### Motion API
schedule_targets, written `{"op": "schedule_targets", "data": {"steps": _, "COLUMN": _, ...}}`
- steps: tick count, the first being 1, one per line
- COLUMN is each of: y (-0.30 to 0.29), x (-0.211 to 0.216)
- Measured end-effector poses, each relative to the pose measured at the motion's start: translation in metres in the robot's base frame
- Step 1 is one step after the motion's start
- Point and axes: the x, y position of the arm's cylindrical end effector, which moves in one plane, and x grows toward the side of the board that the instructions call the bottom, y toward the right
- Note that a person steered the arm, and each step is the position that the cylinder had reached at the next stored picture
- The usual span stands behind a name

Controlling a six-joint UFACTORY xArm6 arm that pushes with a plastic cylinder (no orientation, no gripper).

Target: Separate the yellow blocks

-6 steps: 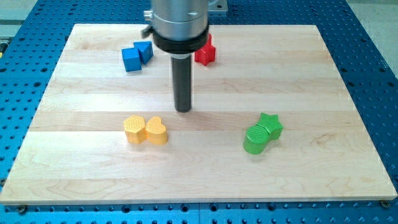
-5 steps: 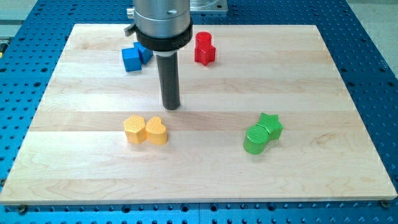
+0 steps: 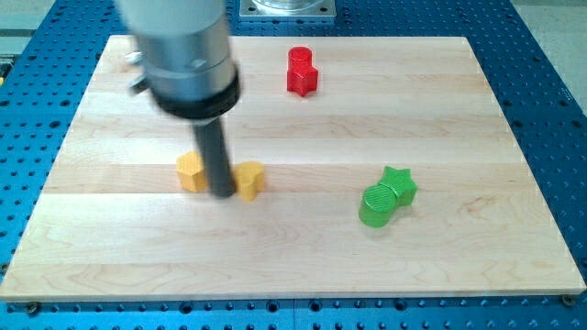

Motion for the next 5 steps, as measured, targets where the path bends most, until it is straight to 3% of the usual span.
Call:
{"op": "schedule_targets", "data": {"steps": 1, "y": 0.026, "x": -0.011}}
{"op": "schedule_targets", "data": {"steps": 2, "y": -0.002, "x": 0.036}}
{"op": "schedule_targets", "data": {"steps": 3, "y": 0.044, "x": 0.022}}
{"op": "schedule_targets", "data": {"steps": 4, "y": 0.072, "x": -0.052}}
{"op": "schedule_targets", "data": {"steps": 5, "y": 0.078, "x": -0.018}}
